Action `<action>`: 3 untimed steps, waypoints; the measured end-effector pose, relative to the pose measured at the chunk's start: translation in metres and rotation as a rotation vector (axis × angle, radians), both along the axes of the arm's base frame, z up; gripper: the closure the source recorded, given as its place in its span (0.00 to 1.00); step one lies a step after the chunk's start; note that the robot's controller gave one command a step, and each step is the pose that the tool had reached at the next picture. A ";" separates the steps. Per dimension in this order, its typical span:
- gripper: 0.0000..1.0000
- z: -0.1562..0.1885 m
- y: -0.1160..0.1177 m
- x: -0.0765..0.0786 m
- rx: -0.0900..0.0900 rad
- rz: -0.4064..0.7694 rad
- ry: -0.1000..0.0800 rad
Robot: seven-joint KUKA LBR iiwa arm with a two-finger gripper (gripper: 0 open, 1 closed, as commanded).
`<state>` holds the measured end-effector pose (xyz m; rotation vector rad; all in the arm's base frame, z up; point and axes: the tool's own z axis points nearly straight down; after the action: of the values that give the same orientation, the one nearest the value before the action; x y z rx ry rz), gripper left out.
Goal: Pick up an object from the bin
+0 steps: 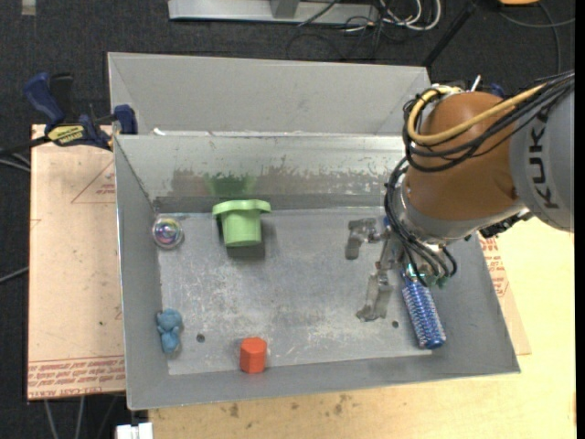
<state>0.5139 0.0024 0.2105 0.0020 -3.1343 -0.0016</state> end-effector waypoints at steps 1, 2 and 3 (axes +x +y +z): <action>0.00 -0.144 -0.104 -0.022 -0.001 0.008 -0.006; 0.00 -0.110 -0.155 -0.001 0.001 0.577 -0.012; 0.00 -0.107 -0.116 0.039 0.004 1.087 -0.012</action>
Offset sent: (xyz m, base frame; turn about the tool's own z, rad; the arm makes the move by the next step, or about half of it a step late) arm -0.0208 -0.1012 -0.1405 -0.0160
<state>0.5528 -0.1135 0.1035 1.6294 -2.6914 -0.0009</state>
